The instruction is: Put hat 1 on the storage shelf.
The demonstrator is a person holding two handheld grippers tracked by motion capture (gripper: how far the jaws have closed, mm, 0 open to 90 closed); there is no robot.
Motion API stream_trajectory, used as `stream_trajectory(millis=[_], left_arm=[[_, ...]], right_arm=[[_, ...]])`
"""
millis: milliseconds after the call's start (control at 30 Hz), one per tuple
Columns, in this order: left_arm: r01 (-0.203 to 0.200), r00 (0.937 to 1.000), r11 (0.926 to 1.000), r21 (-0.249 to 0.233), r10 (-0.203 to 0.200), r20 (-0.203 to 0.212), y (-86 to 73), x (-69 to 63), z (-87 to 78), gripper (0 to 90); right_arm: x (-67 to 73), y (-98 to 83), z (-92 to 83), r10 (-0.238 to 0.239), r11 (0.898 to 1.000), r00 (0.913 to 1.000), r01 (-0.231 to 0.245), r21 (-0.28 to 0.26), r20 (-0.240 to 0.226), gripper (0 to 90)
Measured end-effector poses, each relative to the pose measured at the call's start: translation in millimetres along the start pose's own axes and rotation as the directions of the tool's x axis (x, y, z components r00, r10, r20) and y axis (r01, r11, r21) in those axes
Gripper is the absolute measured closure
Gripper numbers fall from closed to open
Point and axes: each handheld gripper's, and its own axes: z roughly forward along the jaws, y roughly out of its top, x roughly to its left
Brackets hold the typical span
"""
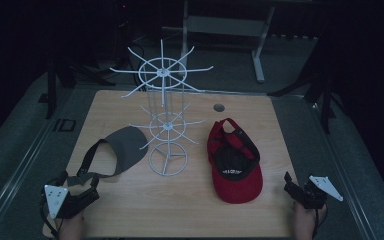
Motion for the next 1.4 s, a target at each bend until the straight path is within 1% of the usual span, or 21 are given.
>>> stream_trajectory(millis=[200, 267, 333, 367, 400, 467, 567, 633, 733, 833, 900, 933, 1000, 1033, 1067, 1100, 1133, 1167, 1233, 1267, 1400], left_arm=[[0.013, 0.9999, 0.9999, 0.003, -0.013, -0.002, 0.3, 0.6, 0.5, 2.0], [0.012, 0.9999, 0.9999, 0.006, -0.012, -0.002, 0.4, 0.5, 0.4, 2.0], [0.014, 0.9999, 0.9999, 0.004, -0.014, -0.002, 0.6, 0.1, 0.2, 2.0], [0.015, 0.9999, 0.9999, 0.004, -0.015, -0.001, 0.7, -0.2, 0.2, 2.0], [0.018, 0.9998, 0.9998, 0.004, -0.018, 0.001, 0.8, -0.3, 0.2, 1.9], [0.023, 0.9997, 0.9997, 0.003, -0.023, 0.007, 1.2, -0.8, 0.4, 2.0], [0.029, 0.9993, 0.9996, -0.002, -0.029, 0.022, 1.9, -2.2, 0.5, 2.0], [0.039, 0.9986, 0.9992, 0.004, -0.039, 0.036, 2.0, -3.1, 1.1, 2.0], [0.038, 0.9976, 0.9988, 0.031, -0.04, 0.057, 2.2, -5.2, 2.9, 2.0], [0.045, 0.9957, 0.9981, 0.041, -0.048, 0.079, 2.3, -7.9, 3.9, 2.0], [0.034, 0.9955, 0.9979, 0.054, -0.039, 0.086, 2.8, -10.2, 4.3, 2.0], [0.034, 0.9955, 0.9979, 0.054, -0.039, 0.086, 2.8, -10.2, 4.3, 2.0], [0.044, 0.9902, 0.9964, 0.073, -0.053, 0.129, 3.8, -13.1, 4.9, 2.0], [0.023, 0.9909, 0.9959, 0.088, -0.034, 0.13, 3.7, -16.2, 5.2, 2.0], [0.013, 0.9897, 0.9962, 0.087, -0.025, 0.141, 3.6, -18.1, 5.6, 2.0], [0.013, 0.9897, 0.9962, 0.087, -0.025, 0.141, 3.6, -18.1, 5.6, 2.0], [0.004, 0.9881, 0.9971, 0.076, -0.016, 0.153, 3.5, -20.0, 5.7, 2.0], [0.004, 0.9881, 0.9971, 0.076, -0.016, 0.153, 3.5, -20.0, 5.7, 1.9], [0.016, 0.9868, 0.997, 0.075, -0.028, 0.159, 3.3, -20.1, 6.2, 2.0], [0.03, 0.9863, 0.9965, 0.078, -0.042, 0.16, 3.3, -19.5, 6.2, 2.0], [0.057, 0.9845, 0.9957, 0.073, -0.068, 0.162, 3.0, -17.4, 6.7, 2.0]], right_arm=[[-0.1, -0.2, -0.6, 0.001, 1.0, 1.0, -0.002, -0.003, -0.005, 13.5], [-0.6, 0.0, -0.3, 0.001, 1.0, 0.9998, -0.001, -0.002, -0.018, 13.4], [-0.9, 1.1, -0.4, 0.005, 1.0, 0.9998, -0.005, 0.015, -0.021, 13.1], [-1.5, 3.2, -2.3, 0.015, 1.0, 0.999, -0.015, 0.019, -0.042, 12.9], [-1.3, 4.8, -3.6, 0.013, 1.0, 0.9988, -0.012, 0.018, -0.047, 12.8], [0.3, 10.3, -4.3, -0.006, 0.999, 0.9979, 0.009, 0.043, -0.064, 11.7], [1.7, 20.6, -3.9, -0.001, 0.996, 0.9918, 0.012, 0.09, -0.128, 10.6], [4.6, 26.6, -4.8, -0.018, 0.995, 0.99, 0.031, 0.097, -0.14, 10.1], [9.4, 35.3, -5.6, -0.047, 0.993, 0.9864, 0.064, 0.102, -0.158, 10.1], [11.5, 43.8, -3.6, -0.026, 0.991, 0.9754, 0.054, 0.122, -0.219, 10.2], [14.9, 49.9, -2.0, -0.052, 0.989, 0.9727, 0.082, 0.122, -0.226, 10.3], [14.9, 49.9, -2.0, -0.052, 0.989, 0.9727, 0.082, 0.122, -0.226, 10.3], [19.0, 57.7, 0.9, -0.057, 0.987, 0.9653, 0.092, 0.129, -0.255, 10.2], [22.3, 63.6, 3.9, -0.064, 0.986, 0.9598, 0.103, 0.131, -0.273, 10.2], [23.0, 65.8, 5.1, -0.059, 0.987, 0.9558, 0.1, 0.128, -0.288, 10.2], [23.0, 65.8, 5.1, -0.059, 0.987, 0.9558, 0.1, 0.128, -0.288, 10.2], [28.3, 72.9, 9.1, -0.081, 0.983, 0.9526, 0.125, 0.132, -0.293, 10.2], [28.3, 72.9, 9.1, -0.081, 0.983, 0.9526, 0.125, 0.132, -0.293, 10.2], [32.4, 77.4, 11.7, -0.091, 0.982, 0.951, 0.134, 0.131, -0.296, 10.2], [35.2, 80.4, 13.2, -0.097, 0.981, 0.9477, 0.143, 0.132, -0.304, 10.2], [47.8, 92.5, 20.4, -0.137, 0.973, 0.9258, 0.192, 0.125, -0.352, 10.2]])
